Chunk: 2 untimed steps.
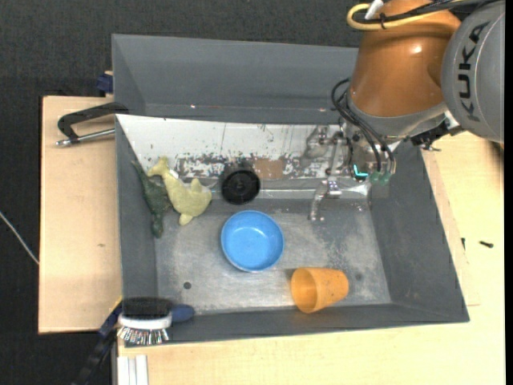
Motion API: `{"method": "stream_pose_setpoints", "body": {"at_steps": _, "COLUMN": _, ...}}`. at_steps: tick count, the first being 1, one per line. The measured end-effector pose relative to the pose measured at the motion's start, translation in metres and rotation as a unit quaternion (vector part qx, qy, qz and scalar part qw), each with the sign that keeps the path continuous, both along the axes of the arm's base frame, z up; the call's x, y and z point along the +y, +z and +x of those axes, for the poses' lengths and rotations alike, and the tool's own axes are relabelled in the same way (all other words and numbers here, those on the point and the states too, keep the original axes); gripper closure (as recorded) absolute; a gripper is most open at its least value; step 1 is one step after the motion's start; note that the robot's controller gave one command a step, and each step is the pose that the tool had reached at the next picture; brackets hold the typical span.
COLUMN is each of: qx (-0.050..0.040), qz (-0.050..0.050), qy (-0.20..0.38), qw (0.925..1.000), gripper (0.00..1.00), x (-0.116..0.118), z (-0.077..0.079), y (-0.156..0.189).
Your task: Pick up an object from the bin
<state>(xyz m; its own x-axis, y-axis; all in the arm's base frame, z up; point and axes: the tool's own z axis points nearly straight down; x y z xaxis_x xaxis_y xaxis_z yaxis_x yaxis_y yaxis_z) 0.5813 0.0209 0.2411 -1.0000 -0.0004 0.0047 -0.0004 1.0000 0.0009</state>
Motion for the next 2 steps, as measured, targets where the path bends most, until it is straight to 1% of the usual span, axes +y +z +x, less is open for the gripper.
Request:
{"method": "stream_pose_setpoints", "body": {"at_steps": 1, "qx": -0.0063, "qz": 0.0, "qy": 0.16, "qw": 0.987, "gripper": 0.0, "x": 0.105, "z": -0.014, "y": -0.169}}
{"method": "stream_pose_setpoints", "body": {"at_steps": 2, "qx": -0.0063, "qz": 0.001, "qy": 0.299, "qw": 0.9541, "gripper": 0.0, "x": 0.121, "z": -0.027, "y": -0.139}}
